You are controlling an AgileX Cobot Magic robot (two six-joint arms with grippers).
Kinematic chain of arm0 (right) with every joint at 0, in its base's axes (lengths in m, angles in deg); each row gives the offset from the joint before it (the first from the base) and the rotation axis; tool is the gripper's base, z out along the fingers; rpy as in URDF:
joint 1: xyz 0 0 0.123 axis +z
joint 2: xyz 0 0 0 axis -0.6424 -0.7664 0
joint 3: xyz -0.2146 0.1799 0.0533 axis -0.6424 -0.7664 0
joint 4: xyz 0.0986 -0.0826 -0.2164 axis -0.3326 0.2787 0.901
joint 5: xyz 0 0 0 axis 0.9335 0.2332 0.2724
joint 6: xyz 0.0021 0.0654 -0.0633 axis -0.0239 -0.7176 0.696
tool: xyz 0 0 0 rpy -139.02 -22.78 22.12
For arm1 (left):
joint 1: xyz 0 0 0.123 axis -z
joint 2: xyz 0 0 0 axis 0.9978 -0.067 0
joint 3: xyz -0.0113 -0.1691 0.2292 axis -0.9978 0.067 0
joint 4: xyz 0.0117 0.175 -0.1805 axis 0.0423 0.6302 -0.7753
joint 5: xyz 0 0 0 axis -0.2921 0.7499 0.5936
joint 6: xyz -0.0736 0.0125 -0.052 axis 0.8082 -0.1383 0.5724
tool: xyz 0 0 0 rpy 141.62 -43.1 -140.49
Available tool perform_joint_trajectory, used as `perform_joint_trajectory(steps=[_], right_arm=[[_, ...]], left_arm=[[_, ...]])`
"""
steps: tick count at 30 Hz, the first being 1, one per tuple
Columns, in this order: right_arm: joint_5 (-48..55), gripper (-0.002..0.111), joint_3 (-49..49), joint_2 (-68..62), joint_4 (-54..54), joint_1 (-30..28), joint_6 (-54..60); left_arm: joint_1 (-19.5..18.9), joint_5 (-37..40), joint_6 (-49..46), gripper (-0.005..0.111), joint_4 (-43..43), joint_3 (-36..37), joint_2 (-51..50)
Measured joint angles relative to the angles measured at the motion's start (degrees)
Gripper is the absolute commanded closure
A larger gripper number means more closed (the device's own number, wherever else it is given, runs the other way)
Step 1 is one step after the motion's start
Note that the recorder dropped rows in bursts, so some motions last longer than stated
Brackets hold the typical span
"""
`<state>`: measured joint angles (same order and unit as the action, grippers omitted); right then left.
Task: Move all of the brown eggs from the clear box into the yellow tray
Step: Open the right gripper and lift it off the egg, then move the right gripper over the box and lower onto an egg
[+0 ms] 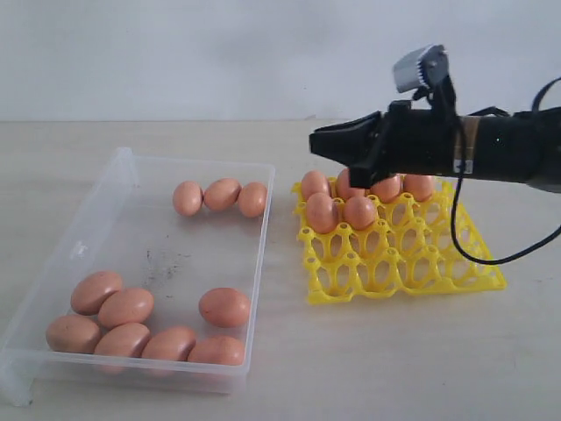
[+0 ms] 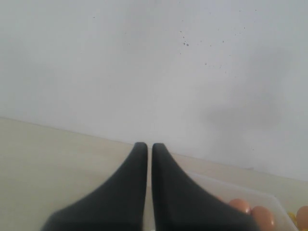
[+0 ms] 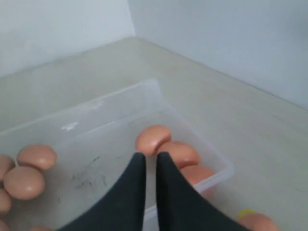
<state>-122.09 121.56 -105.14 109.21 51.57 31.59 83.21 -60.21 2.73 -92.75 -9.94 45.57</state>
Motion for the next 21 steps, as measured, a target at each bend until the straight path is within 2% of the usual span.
perform_joint_trajectory(steps=[3,7,10,12,14,18,21], right_arm=[[9.12,0.109,2.59,0.79,2.53,6.62,-0.27],[33.27,0.109,8.47,0.77,8.09,17.76,-3.82],[47.34,0.109,11.64,0.77,10.73,24.03,-6.03],[49.79,0.109,12.69,0.77,11.19,26.38,-7.30],[47.72,0.109,12.98,0.77,12.65,28.34,-10.33],[39.89,0.108,13.99,0.77,23.82,29.64,-26.97],[39.95,0.108,14.41,1.14,27.91,29.74,-32.90]], left_arm=[[0.00,0.00,0.00,0.103,0.00,0.00,0.00],[0.00,0.00,0.00,0.103,0.00,0.00,0.00],[0.00,0.00,0.00,0.103,0.00,0.00,0.00],[0.00,0.00,0.00,0.103,0.00,0.00,0.00],[0.00,0.00,0.00,0.103,0.00,0.00,0.00],[0.00,0.00,0.00,0.103,0.00,0.00,0.00],[0.00,0.00,0.00,0.103,0.00,0.00,0.00]])
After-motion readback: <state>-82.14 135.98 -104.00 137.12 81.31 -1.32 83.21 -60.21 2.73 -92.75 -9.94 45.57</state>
